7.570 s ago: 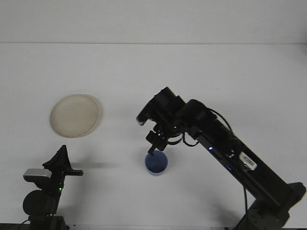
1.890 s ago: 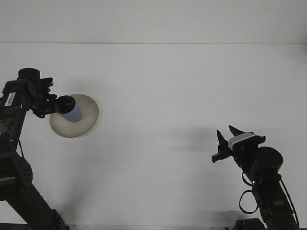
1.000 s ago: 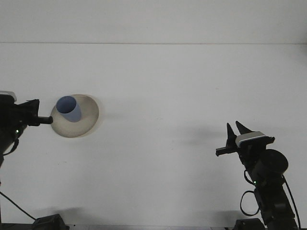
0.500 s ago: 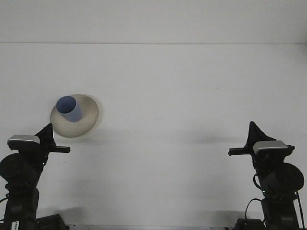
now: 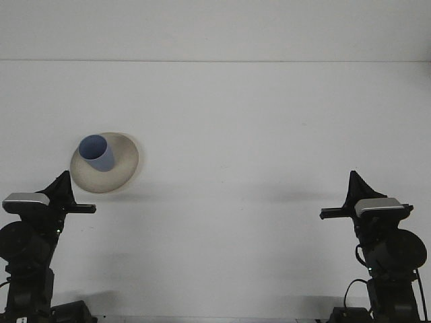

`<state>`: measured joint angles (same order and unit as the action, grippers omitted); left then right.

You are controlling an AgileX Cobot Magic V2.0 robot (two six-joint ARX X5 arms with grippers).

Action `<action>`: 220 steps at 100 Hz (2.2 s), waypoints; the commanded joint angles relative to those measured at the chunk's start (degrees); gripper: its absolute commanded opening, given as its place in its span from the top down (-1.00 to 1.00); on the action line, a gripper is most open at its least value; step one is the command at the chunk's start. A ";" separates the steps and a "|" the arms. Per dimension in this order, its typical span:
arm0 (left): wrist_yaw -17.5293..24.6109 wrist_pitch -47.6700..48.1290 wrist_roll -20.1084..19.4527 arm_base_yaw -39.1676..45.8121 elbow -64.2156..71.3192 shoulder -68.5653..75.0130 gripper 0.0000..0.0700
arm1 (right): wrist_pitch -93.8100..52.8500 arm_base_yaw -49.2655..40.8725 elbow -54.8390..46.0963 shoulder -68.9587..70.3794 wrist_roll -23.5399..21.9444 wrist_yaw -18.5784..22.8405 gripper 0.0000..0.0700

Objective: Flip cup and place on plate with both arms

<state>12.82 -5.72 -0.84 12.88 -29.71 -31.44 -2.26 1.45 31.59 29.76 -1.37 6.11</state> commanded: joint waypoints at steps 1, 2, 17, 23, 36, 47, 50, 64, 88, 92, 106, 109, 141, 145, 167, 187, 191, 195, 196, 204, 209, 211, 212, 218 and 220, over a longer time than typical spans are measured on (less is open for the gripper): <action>-0.22 -0.74 0.44 0.13 -0.83 0.20 0.96 | 0.59 0.02 0.22 0.22 -0.31 -0.13 1.00; -0.22 -0.74 0.44 0.13 -0.83 0.26 0.96 | 0.59 0.02 0.22 0.22 -0.31 -0.13 1.00; -0.22 -0.74 0.44 0.13 -0.83 1.31 0.96 | 0.59 0.02 0.22 0.22 -0.31 -0.15 1.00; -0.22 -0.74 0.44 0.13 -0.83 1.66 0.96 | 0.59 0.02 0.22 0.22 -0.31 -0.13 1.00; -0.22 -0.76 0.44 0.13 -0.83 2.12 0.96 | 0.59 0.02 0.22 0.22 -0.31 -0.13 1.00; -0.22 -0.76 0.44 0.13 -0.83 2.36 0.96 | 0.59 0.02 0.22 0.22 -0.31 -0.13 1.00; -0.22 -0.79 0.44 0.13 -0.83 2.36 0.96 | 0.59 0.02 0.22 0.22 -0.31 -0.13 1.00; -0.35 0.81 0.24 -0.46 -0.09 4.70 0.96 | 0.59 0.02 0.22 0.22 -0.31 -0.13 1.00; -11.82 -0.94 -0.46 -8.66 8.59 11.74 0.96 | 0.59 0.02 0.22 0.22 -0.31 -0.15 1.00; -12.94 -1.01 -0.44 -9.88 10.45 13.62 0.96 | 0.59 0.02 0.22 0.22 -0.33 -0.13 1.00; -14.82 -1.60 -0.42 -12.26 16.72 20.44 0.96 | 0.59 0.02 0.22 0.22 -0.31 -0.13 1.00; -14.80 -1.79 -0.35 -12.44 17.90 21.86 0.96 | 0.59 0.02 0.22 0.22 -0.31 -0.13 1.00; -15.10 -2.62 0.66 -12.61 24.70 31.28 0.96 | 0.59 0.02 0.22 0.22 -0.31 -0.15 1.00; -15.82 -3.63 0.68 -12.59 25.33 31.26 0.96 | 0.59 0.02 0.22 0.22 -0.31 -0.15 1.00; -15.96 -8.66 2.99 -12.63 28.92 31.28 0.96 | 0.79 0.02 0.22 0.22 -0.31 -0.13 1.00; -15.96 -10.47 3.50 -12.63 28.92 31.28 0.96 | 0.81 0.02 0.22 0.22 -0.33 -0.13 1.00; -15.98 -10.45 3.48 -12.63 28.92 31.28 0.96 | 0.81 0.02 0.22 0.22 -0.31 -0.13 1.00; -15.98 -10.40 3.50 -12.63 28.92 31.23 0.96 | 0.81 0.02 0.22 0.22 -0.31 -0.13 1.00; -15.96 -10.38 3.48 -12.63 28.92 31.23 0.96 | 0.81 0.02 0.22 0.22 -0.31 -0.13 1.00; -15.98 -10.27 3.48 -12.63 28.92 31.21 0.96 | 0.81 0.02 0.22 0.22 -0.31 -0.13 1.00; -15.98 -10.27 3.48 -12.63 28.92 31.21 0.96 | 0.81 0.02 0.22 0.22 -0.31 -0.13 1.00; -15.96 -10.23 3.50 -12.63 28.92 31.21 0.96 | 0.81 0.02 0.22 0.22 -0.33 -0.13 1.00; -15.98 -10.23 3.48 -12.63 28.92 31.21 0.96 | 0.81 0.02 0.22 0.22 -0.31 -0.13 1.00; -15.98 -10.25 3.48 -12.63 28.92 31.21 0.96 | 0.81 0.02 0.22 0.22 -0.33 -0.13 1.00; -15.96 -10.25 3.48 -12.63 28.92 31.21 0.96 | 0.81 0.02 0.22 0.22 -0.31 -0.13 1.00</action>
<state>-2.90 -15.40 2.35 0.25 -1.96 -0.27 -2.22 1.45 31.59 29.76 -1.37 6.02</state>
